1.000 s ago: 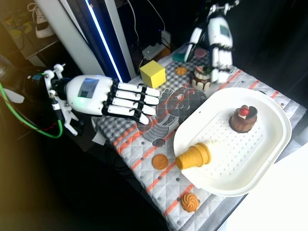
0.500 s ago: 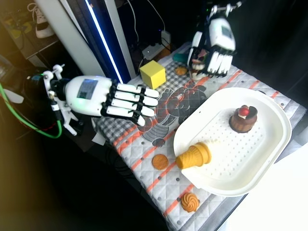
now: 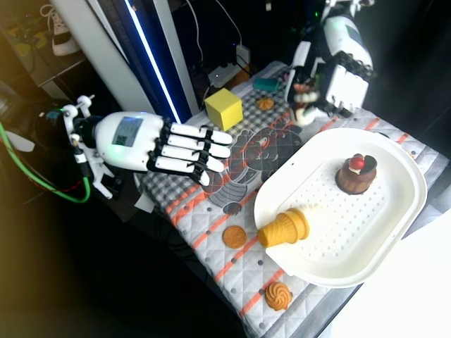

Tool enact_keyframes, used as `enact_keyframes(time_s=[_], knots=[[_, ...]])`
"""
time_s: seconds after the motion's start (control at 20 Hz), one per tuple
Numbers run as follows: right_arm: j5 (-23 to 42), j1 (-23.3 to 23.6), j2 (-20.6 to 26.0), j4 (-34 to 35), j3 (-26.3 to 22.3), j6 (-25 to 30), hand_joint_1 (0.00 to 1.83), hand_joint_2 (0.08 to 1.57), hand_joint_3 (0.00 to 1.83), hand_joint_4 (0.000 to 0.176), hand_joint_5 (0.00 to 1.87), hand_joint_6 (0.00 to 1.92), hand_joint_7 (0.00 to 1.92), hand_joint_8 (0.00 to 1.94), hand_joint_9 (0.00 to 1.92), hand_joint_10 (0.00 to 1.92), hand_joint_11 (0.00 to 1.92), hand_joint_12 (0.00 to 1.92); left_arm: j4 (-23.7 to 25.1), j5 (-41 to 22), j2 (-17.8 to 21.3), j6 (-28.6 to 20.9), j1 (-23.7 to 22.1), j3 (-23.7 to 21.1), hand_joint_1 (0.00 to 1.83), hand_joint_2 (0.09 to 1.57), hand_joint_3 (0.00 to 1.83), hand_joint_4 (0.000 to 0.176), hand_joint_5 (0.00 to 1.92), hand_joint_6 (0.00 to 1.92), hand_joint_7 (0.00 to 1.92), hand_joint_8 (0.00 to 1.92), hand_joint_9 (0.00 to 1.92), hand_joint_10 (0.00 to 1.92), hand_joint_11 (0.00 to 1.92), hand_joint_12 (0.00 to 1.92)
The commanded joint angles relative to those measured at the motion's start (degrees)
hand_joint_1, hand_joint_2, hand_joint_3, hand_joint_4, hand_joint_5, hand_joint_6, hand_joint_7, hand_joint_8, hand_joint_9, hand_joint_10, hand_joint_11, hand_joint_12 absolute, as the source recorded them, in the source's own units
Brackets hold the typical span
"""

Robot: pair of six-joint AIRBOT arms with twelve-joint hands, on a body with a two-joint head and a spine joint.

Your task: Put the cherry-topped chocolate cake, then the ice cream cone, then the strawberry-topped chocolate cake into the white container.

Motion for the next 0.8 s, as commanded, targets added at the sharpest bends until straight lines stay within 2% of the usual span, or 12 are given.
enact_keyframes(time_s=[0.0, 0.2, 0.25, 0.3, 0.35, 0.4, 0.45, 0.5, 0.6, 0.65, 0.7, 0.75], knots=[[7.04, 0.42, -0.24, 0.29, 0.31, 0.33, 0.57, 1.23, 0.0, 0.0, 0.0, 0.0, 0.05, 0.01, 0.01, 0.47, 0.0, 1.13, -1.19, -3.81, -1.03, -0.1, -1.6, 1.47, 1.29, 1.23, 0.0, 0.0, 0.8, 1.31, 0.73, 1.36, 0.59, 1.52, 0.27, 1.82], [6.72, 0.35, -0.63, 0.29, 0.69, 0.75, 0.56, 1.23, 0.0, 0.0, 0.0, 0.0, 0.03, 0.0, 0.0, 0.47, 0.0, 1.12, -7.6, 0.34, -6.37, 6.67, -3.06, 6.1, 1.15, 1.25, 0.0, 0.0, 0.8, 1.33, 0.65, 1.47, 0.46, 1.42, 0.32, 1.89], [6.72, 0.35, -0.67, 0.29, 0.73, 0.75, 0.57, 1.24, 0.0, 0.0, 0.0, 0.0, 0.02, 0.0, 0.0, 0.46, 0.0, 1.12, -8.2, 0.96, -7.11, 6.85, -3.03, 6.92, 1.13, 1.27, 0.0, 0.009, 0.75, 1.36, 0.65, 1.49, 0.36, 1.39, 0.18, 1.91], [6.71, 0.35, -0.68, 0.29, 0.76, 0.76, 0.55, 1.23, 0.0, 0.0, 0.0, 0.0, 0.03, 0.0, 0.01, 0.47, 0.0, 1.12, -8.51, 1.4, -7.63, 6.85, -3.0, 7.39, 1.11, 1.29, 0.0, 0.002, 0.62, 1.47, 0.68, 1.51, 0.33, 1.36, 0.1, 1.92], [6.71, 0.35, -0.67, 0.3, 0.76, 0.83, 0.56, 1.23, 0.0, 0.0, 0.0, 0.0, 0.03, 0.0, 0.01, 0.47, 0.0, 1.12, -8.51, 1.47, -7.79, 6.89, -2.93, 7.4, 1.13, 1.21, 0.0, 0.0, 0.42, 1.05, 0.43, 1.16, 0.28, 1.33, 0.09, 1.92], [6.71, 0.34, -0.67, 0.33, 0.76, 0.87, 0.57, 1.22, 0.0, 0.0, 0.0, 0.0, 0.03, 0.01, 0.01, 0.46, 0.0, 1.11, -8.51, 1.45, -7.82, 6.9, -2.85, 7.33, 1.01, 1.15, 0.0, 0.071, 0.22, 0.68, 0.15, 0.66, 0.08, 1.21, 0.01, 1.9], [6.72, 0.28, -0.67, 0.38, 0.76, 0.87, 0.57, 1.22, 0.0, 0.0, 0.0, 0.0, 0.03, 0.01, 0.01, 0.46, 0.0, 1.11, -8.5, 1.34, -7.82, 6.91, -2.75, 7.28, 1.01, 1.15, 0.0, 0.071, 0.22, 0.68, 0.15, 0.66, 0.08, 1.21, 0.01, 1.9], [6.72, 0.2, -0.67, 0.46, 0.76, 0.87, 0.56, 1.23, 0.0, 0.0, 0.0, 0.0, 0.04, 0.01, 0.01, 0.47, 0.0, 1.12, -8.48, 1.11, -7.77, 6.92, -2.55, 7.15, 1.01, 1.12, 0.0, 0.093, 0.17, 0.43, 0.09, 0.33, 0.01, 0.83, 0.0, 1.74], [6.72, 0.07, -0.67, 0.63, 0.76, 0.87, 0.55, 1.22, 0.0, 0.0, 0.0, 0.0, 0.05, 0.01, 0.02, 0.47, 0.0, 1.13, -8.33, 0.27, -7.28, 6.94, -2.16, 6.49, 0.94, 1.09, 0.0, 0.142, 0.12, 0.15, 0.03, 0.04, 0.0, 0.25, 0.0, 1.22], [6.73, 0.06, -0.66, 0.66, 0.76, 0.88, 0.57, 1.21, 0.0, 0.0, 0.0, 0.0, 0.05, 0.01, 0.01, 0.46, 0.0, 1.08, -7.97, -0.51, -6.72, 6.94, -1.92, 5.76, 0.88, 1.08, 0.0, 0.122, 0.07, 0.04, 0.0, 0.01, 0.0, 0.05, 0.0, 0.86], [6.75, 0.06, -0.62, 0.69, 0.75, 0.88, 0.56, 1.2, 0.0, 0.0, 0.0, 0.0, 0.04, 0.0, 0.01, 0.46, 0.0, 1.07, -7.43, -1.62, -5.86, 6.95, -1.57, 4.71, 0.84, 1.04, 0.0, 0.136, 0.04, 0.02, 0.0, 0.0, 0.0, 0.01, 0.0, 0.17], [6.77, 0.03, -0.51, 0.73, 0.68, 0.9, 0.55, 1.2, 0.0, 0.0, 0.0, 0.0, 0.05, 0.0, 0.02, 0.46, 0.0, 1.08, -7.09, -2.9, -4.94, 6.95, -1.17, 3.67, 0.85, 1.03, 0.0, 0.113, 0.02, 0.01, 0.0, 0.0, 0.0, 0.0, 0.0, 0.03]])
